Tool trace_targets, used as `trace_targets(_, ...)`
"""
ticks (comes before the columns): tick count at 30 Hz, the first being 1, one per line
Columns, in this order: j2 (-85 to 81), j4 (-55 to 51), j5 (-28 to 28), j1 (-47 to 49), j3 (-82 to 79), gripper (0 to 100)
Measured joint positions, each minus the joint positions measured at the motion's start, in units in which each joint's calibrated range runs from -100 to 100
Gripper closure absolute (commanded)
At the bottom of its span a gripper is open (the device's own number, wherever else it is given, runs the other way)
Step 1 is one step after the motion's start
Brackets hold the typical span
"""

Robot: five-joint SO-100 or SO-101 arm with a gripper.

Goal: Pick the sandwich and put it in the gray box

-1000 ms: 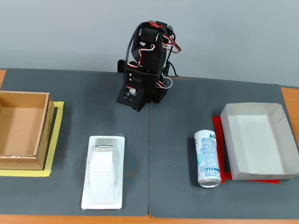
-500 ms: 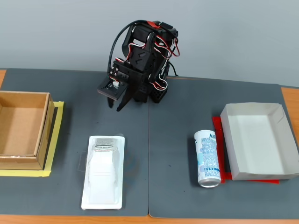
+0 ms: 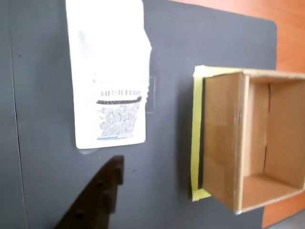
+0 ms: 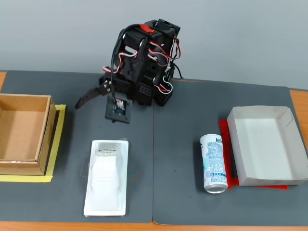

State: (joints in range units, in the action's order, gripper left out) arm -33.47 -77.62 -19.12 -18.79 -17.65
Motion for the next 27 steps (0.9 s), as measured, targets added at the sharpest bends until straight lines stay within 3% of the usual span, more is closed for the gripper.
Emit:
trace_targets(6,9.8,0.0,-0.9,4.4,3.8,38)
trace_targets(27,22.5,0.7,3.8,10.1,7.1,38)
